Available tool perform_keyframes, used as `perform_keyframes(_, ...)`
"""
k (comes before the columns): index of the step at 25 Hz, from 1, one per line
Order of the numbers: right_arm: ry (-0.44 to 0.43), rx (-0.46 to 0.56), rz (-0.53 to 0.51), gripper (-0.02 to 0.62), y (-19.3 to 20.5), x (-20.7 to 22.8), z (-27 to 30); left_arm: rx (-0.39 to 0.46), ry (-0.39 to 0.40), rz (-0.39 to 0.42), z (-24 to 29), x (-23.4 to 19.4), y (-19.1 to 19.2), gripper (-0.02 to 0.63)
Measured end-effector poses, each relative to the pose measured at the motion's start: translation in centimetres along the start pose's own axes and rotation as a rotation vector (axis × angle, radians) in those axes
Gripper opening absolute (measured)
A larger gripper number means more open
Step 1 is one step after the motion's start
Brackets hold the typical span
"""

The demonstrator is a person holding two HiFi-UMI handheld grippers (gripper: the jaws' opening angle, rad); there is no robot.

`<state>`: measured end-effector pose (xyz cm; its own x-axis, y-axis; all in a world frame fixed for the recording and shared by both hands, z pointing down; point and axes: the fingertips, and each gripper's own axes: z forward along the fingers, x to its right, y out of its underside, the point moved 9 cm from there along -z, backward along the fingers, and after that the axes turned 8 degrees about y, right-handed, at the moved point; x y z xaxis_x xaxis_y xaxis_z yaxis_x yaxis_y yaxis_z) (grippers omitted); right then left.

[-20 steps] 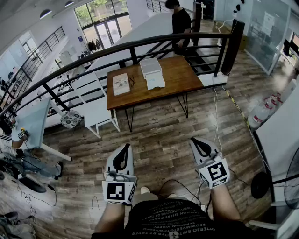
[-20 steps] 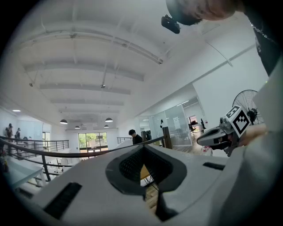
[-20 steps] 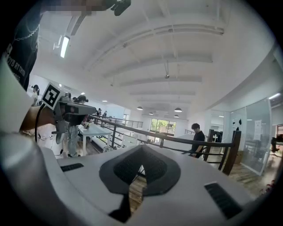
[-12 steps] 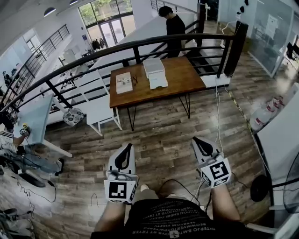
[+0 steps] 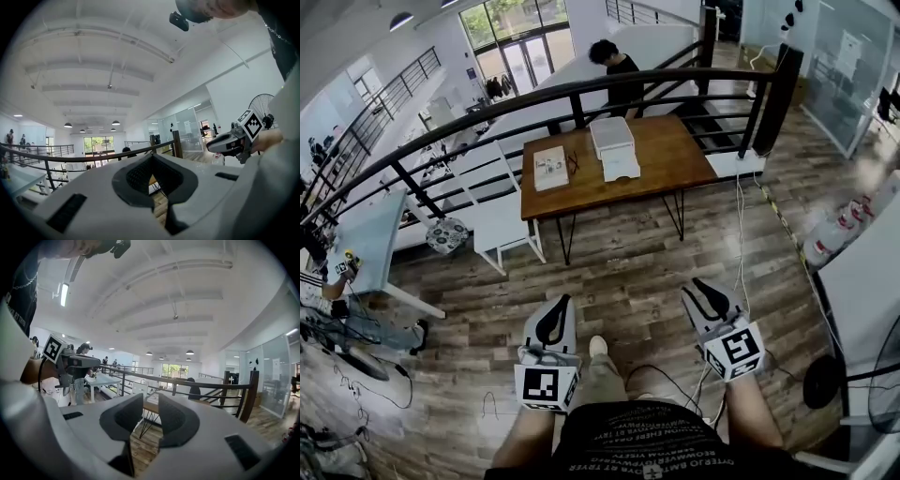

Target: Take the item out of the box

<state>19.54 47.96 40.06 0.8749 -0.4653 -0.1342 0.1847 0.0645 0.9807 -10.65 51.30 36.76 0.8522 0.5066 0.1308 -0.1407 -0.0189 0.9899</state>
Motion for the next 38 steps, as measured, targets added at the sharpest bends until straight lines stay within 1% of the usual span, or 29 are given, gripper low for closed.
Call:
perform_keyframes(3, -0.001, -0.005, 0.006, 0.116, -0.1, 0.3, 1.8, -0.004, 0.004, -0.005, 1.5, -1.5, 0.4, 0.006)
perform_keyframes(8, 0.025, -0.006, 0.023, 0.151, -0.4, 1.5, 6.1, -0.001, 0.017, 0.002, 5.2, -4.8, 0.5, 0.006)
perform_keyframes(11, 0.031, -0.012, 0.028, 0.159, -0.5, 2.0, 9.2, -0.002, 0.026, -0.008, 7.5, -7.4, 1.0, 0.006)
perform_keyframes(16, 0.017, -0.028, 0.015, 0.168, -0.8, 2.5, 14.6, -0.008, 0.035, -0.024, 11.3, -11.4, 2.3, 0.006)
perform_keyframes(22, -0.004, -0.055, 0.002, 0.175, -1.3, 3.4, 20.2, -0.006, 0.047, -0.040, 15.5, -15.1, 3.1, 0.006)
perform_keyframes(26, -0.003, -0.060, -0.005, 0.175, -1.9, 3.5, 23.4, -0.031, 0.054, -0.026, 17.2, -17.3, 3.6, 0.006)
perform_keyframes(29, -0.005, -0.063, -0.008, 0.175, -2.0, 3.2, 25.3, -0.003, 0.050, -0.038, 18.0, -19.2, 3.7, 0.006)
perform_keyframes(33, -0.006, -0.068, -0.009, 0.175, -2.2, 2.6, 27.6, -0.012, 0.054, -0.047, 18.8, -21.6, 4.3, 0.006)
perform_keyframes(38, -0.001, -0.081, -0.025, 0.175, -3.1, 1.9, 30.2, 0.015, 0.084, -0.069, 20.1, -24.2, 4.5, 0.006)
